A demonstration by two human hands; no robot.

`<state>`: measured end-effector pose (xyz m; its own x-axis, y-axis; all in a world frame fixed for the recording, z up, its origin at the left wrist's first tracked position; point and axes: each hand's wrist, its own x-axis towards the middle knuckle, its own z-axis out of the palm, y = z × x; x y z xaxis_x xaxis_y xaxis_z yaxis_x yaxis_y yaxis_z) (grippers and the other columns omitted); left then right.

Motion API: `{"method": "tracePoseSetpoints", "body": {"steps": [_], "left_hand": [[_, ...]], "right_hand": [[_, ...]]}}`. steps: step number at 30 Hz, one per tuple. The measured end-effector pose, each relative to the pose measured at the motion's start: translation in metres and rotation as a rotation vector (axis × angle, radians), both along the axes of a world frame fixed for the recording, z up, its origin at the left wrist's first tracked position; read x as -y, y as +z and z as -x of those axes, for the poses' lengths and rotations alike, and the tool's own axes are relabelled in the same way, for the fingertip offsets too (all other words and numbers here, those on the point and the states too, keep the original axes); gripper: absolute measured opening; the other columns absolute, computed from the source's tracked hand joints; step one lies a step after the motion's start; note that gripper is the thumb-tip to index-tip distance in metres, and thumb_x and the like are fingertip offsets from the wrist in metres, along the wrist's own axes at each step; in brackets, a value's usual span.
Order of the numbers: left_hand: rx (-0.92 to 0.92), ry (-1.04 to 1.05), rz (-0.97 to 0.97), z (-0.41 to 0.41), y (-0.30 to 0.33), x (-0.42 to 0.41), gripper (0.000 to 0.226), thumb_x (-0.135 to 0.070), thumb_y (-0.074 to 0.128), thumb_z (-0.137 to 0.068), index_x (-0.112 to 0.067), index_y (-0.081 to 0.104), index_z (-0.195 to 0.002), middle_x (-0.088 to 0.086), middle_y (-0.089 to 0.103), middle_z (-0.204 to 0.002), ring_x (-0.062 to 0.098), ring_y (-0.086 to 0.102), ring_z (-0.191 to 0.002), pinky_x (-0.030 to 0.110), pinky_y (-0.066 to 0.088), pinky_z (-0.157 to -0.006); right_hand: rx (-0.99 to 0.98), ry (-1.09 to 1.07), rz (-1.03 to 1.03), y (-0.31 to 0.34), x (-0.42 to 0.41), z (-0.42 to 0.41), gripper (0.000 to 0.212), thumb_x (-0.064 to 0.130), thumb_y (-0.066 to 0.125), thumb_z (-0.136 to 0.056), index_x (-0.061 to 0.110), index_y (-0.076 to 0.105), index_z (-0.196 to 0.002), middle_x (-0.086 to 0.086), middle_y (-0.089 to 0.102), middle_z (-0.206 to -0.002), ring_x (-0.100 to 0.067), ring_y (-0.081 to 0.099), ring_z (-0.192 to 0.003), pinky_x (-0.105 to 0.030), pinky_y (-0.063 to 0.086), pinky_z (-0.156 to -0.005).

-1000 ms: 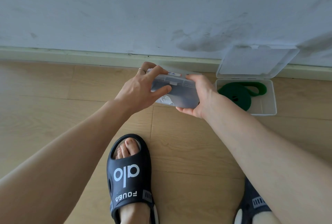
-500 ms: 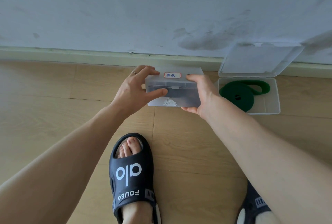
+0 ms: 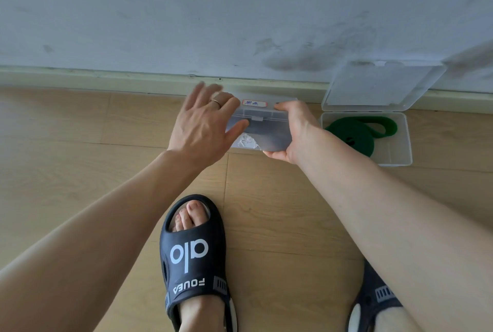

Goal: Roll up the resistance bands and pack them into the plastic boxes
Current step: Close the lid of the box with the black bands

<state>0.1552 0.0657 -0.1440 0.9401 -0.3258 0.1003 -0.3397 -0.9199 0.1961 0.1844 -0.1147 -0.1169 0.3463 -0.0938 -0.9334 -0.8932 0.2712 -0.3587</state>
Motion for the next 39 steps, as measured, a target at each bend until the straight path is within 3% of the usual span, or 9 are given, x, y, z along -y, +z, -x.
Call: {"method": "tracePoseSetpoints", "body": {"steps": [2,4,6,14,21,24,28,35,39], "left_hand": [[-0.011,-0.082,0.005,0.002,0.001,0.004,0.052,-0.047,0.058,-0.096,-0.009,0.057,-0.130,0.008,0.064,-0.128,0.034,0.056,-0.125,0.044,0.040,-0.110],[-0.044,-0.131,-0.177,0.002,-0.001,0.010,0.091,-0.069,0.062,-0.081,-0.006,0.042,-0.145,0.010,0.055,-0.135,0.034,0.051,-0.126,0.043,0.034,-0.115],[-0.027,-0.131,-0.319,0.001,-0.005,0.012,0.106,-0.075,0.065,-0.072,-0.004,0.037,-0.145,0.012,0.053,-0.132,0.034,0.050,-0.122,0.045,0.030,-0.120],[0.092,-0.232,-0.389,-0.014,-0.001,0.012,0.075,-0.062,0.070,-0.080,-0.001,0.054,-0.118,0.009,0.064,-0.097,0.028,0.062,-0.084,0.040,0.054,-0.078],[0.081,-0.136,-0.395,0.000,-0.008,0.004,0.081,-0.059,0.075,-0.076,-0.004,0.045,-0.127,0.012,0.055,-0.121,0.031,0.055,-0.109,0.043,0.045,-0.099],[0.050,-0.157,-0.402,-0.005,-0.006,-0.005,0.089,-0.063,0.078,-0.072,-0.005,0.042,-0.130,0.012,0.052,-0.126,0.032,0.052,-0.113,0.043,0.045,-0.099],[0.056,-0.175,-0.457,-0.008,-0.008,-0.003,0.090,-0.069,0.077,-0.069,-0.008,0.040,-0.125,0.012,0.051,-0.124,0.032,0.051,-0.109,0.042,0.045,-0.093],[-0.005,-0.244,-0.549,-0.013,-0.010,0.006,0.067,-0.052,0.080,-0.076,-0.020,0.041,-0.120,0.009,0.046,-0.124,0.026,0.050,-0.102,0.038,0.046,-0.083],[-0.033,-0.138,-0.667,-0.026,-0.005,0.010,0.062,-0.038,0.079,-0.078,-0.019,0.038,-0.120,0.009,0.044,-0.130,0.026,0.049,-0.106,0.034,0.043,-0.082]], "right_hand": [[-0.008,0.009,0.010,0.001,-0.002,-0.001,0.022,0.031,0.064,-0.091,0.016,0.062,-0.108,-0.012,0.064,-0.108,-0.030,0.066,-0.097,-0.050,0.058,-0.090],[-0.023,0.015,0.023,0.003,-0.002,-0.004,0.018,0.032,0.064,-0.092,0.016,0.061,-0.100,-0.011,0.064,-0.101,-0.029,0.066,-0.091,-0.049,0.058,-0.088],[-0.039,0.020,0.033,0.006,-0.001,-0.006,0.016,0.032,0.063,-0.093,0.016,0.061,-0.096,-0.010,0.063,-0.095,-0.029,0.065,-0.085,-0.048,0.058,-0.085],[-0.025,0.005,-0.024,0.004,0.000,-0.007,0.017,0.032,0.060,-0.094,0.016,0.061,-0.101,-0.010,0.063,-0.098,-0.028,0.064,-0.087,-0.045,0.059,-0.085],[0.142,0.015,0.039,-0.022,-0.007,0.012,0.057,0.051,0.073,-0.085,0.025,0.054,-0.132,-0.007,0.060,-0.119,-0.025,0.065,-0.098,-0.042,0.064,-0.070],[0.217,0.005,0.017,-0.029,-0.011,0.015,0.051,0.057,0.071,-0.086,0.029,0.054,-0.125,-0.003,0.064,-0.118,-0.022,0.069,-0.100,-0.045,0.064,-0.082],[0.357,0.223,0.258,-0.032,-0.004,0.014,0.021,0.055,0.061,-0.090,0.036,0.060,-0.098,0.007,0.067,-0.110,-0.018,0.067,-0.101,-0.042,0.056,-0.093],[0.602,0.389,0.358,-0.038,0.007,0.016,0.026,0.018,0.062,-0.099,0.022,0.064,-0.125,0.012,0.067,-0.102,-0.003,0.061,-0.088,-0.017,0.044,-0.069],[0.605,0.502,0.424,-0.041,0.003,0.002,0.034,0.026,0.064,-0.100,0.020,0.059,-0.133,0.002,0.068,-0.121,-0.019,0.064,-0.107,-0.028,0.051,-0.080]]}}
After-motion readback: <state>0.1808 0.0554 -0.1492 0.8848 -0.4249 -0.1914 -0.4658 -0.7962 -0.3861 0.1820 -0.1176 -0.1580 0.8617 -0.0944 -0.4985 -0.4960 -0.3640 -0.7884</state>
